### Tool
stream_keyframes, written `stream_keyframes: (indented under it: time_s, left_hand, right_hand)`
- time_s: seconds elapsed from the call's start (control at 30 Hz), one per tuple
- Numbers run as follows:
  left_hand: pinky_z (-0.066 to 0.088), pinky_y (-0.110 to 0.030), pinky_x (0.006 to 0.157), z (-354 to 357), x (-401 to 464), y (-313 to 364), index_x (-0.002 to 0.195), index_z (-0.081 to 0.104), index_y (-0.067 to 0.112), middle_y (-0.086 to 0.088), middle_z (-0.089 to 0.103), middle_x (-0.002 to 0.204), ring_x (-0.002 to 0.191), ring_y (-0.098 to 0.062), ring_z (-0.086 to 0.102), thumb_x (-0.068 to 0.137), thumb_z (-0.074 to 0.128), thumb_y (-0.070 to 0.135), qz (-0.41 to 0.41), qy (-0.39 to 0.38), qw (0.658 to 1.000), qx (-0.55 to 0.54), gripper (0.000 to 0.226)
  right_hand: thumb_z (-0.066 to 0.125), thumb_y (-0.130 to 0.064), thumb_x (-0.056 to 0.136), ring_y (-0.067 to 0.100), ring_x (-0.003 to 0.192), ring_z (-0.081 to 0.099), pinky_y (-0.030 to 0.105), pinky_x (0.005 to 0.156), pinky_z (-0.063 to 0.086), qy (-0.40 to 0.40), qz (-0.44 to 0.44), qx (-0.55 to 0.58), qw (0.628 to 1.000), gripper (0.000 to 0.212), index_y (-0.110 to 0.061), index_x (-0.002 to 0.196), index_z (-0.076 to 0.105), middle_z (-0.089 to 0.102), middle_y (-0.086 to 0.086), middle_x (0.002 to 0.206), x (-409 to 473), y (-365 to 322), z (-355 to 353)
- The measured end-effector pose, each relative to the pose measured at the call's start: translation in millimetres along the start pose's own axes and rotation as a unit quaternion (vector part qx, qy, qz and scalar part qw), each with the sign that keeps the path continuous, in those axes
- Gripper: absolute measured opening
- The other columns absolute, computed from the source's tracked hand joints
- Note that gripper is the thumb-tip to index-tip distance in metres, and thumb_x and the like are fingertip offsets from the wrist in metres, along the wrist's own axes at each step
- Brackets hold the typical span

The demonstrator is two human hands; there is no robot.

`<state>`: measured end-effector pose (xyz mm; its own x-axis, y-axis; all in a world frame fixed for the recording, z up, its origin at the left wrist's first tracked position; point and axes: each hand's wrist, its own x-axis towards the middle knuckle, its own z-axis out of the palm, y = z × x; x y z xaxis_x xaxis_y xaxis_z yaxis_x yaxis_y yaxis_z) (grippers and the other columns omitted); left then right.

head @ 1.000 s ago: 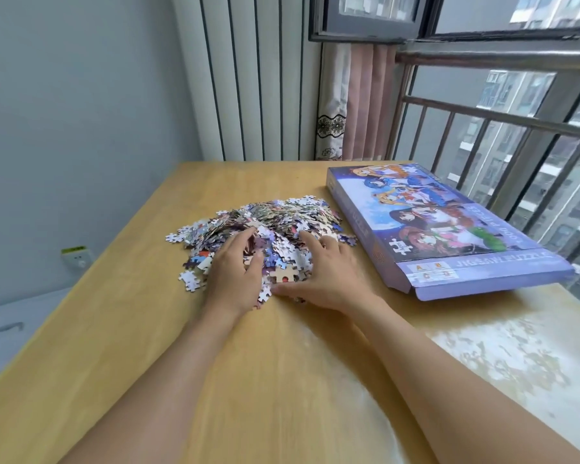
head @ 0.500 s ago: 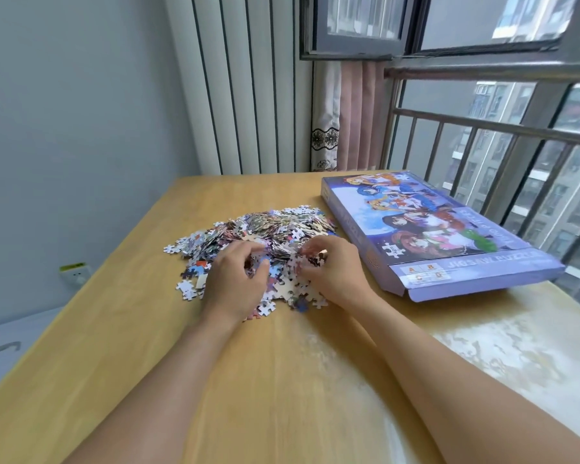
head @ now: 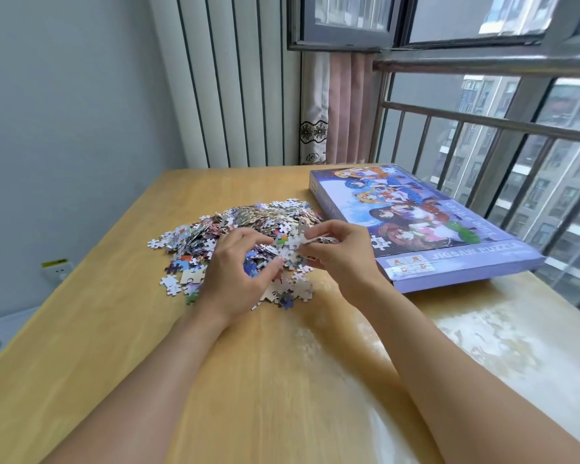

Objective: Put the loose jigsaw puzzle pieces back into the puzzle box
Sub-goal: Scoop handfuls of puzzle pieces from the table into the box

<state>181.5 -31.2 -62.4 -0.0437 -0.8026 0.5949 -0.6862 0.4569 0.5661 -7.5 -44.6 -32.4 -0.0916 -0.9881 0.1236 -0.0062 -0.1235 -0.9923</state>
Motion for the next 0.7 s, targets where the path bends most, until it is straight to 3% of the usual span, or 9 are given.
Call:
stream_keyframes:
  time_s: [0.17, 0.27, 0.37, 0.43, 0.6, 0.7]
  left_hand:
    - [0.043, -0.024, 0.096, 1.1, -0.4, 0.5, 0.111, 0.070, 0.025, 0.011, 0.060, 0.114, 0.110, -0.007, 0.055, 0.083, 0.077, 0.038, 0.004, -0.036, 0.999, 0.000, 0.032]
    - [0.041, -0.009, 0.085, -1.9, -0.5, 5.9, 0.115, 0.069, 0.026, 0.015, 0.062, 0.110, 0.100, 0.002, 0.056, 0.083, 0.078, 0.041, -0.012, -0.035, 0.999, -0.018, 0.036]
    - [0.047, -0.013, 0.065, 0.0, -0.9, 12.5, 0.123, 0.067, 0.027, 0.014, 0.064, 0.102, 0.075, 0.006, 0.058, 0.083, 0.078, 0.039, -0.031, -0.045, 0.997, -0.050, 0.043]
    - [0.052, -0.019, 0.062, 3.3, -0.6, 13.1, 0.124, 0.068, 0.023, 0.012, 0.065, 0.099, 0.067, 0.003, 0.058, 0.085, 0.078, 0.031, -0.041, -0.038, 0.996, -0.066, 0.041]
    - [0.059, -0.022, 0.078, 12.3, -0.3, 12.5, 0.126, 0.068, 0.015, 0.001, 0.071, 0.112, 0.088, -0.007, 0.069, 0.086, 0.077, 0.009, -0.080, -0.027, 0.986, -0.143, 0.042]
    - [0.059, -0.025, 0.081, 17.4, 1.3, 15.9, 0.125, 0.069, 0.011, -0.003, 0.074, 0.109, 0.093, -0.013, 0.073, 0.087, 0.074, 0.004, -0.126, -0.029, 0.965, -0.228, 0.039]
  right_hand:
    - [0.077, 0.014, 0.075, 0.023, 0.064, 0.070, 0.033, 0.062, 0.061, -0.030, 0.062, 0.055, 0.996, 0.020, -0.005, 0.077, 0.069, 0.070, 0.013, 0.075, -5.2, 0.9, 2.8]
    - [0.075, 0.013, 0.078, 0.023, 0.068, 0.068, 0.035, 0.064, 0.057, -0.030, 0.114, 0.121, 0.986, 0.021, -0.004, 0.086, 0.068, 0.068, 0.012, 0.076, -6.8, 1.5, 6.3]
    - [0.069, 0.015, 0.082, 0.023, 0.071, 0.066, 0.032, 0.060, 0.059, -0.028, 0.169, 0.215, 0.961, 0.027, -0.002, 0.102, 0.063, 0.065, 0.016, 0.084, -5.2, 2.7, 10.2]
    - [0.065, 0.016, 0.085, 0.024, 0.081, 0.063, 0.033, 0.062, 0.061, -0.031, 0.199, 0.243, 0.949, 0.033, 0.001, 0.114, 0.059, 0.060, 0.018, 0.094, -3.1, 5.2, 14.4]
    - [0.058, 0.012, 0.088, 0.021, 0.078, 0.061, 0.030, 0.065, 0.058, -0.057, 0.217, 0.231, 0.947, 0.014, 0.001, 0.090, 0.065, 0.059, 0.015, 0.091, 1.3, 8.2, 23.1]
    - [0.063, 0.002, 0.091, 0.018, 0.073, 0.068, 0.027, 0.068, 0.058, -0.095, 0.216, 0.234, 0.943, 0.010, 0.002, 0.098, 0.069, 0.067, 0.014, 0.091, 0.7, 7.6, 21.4]
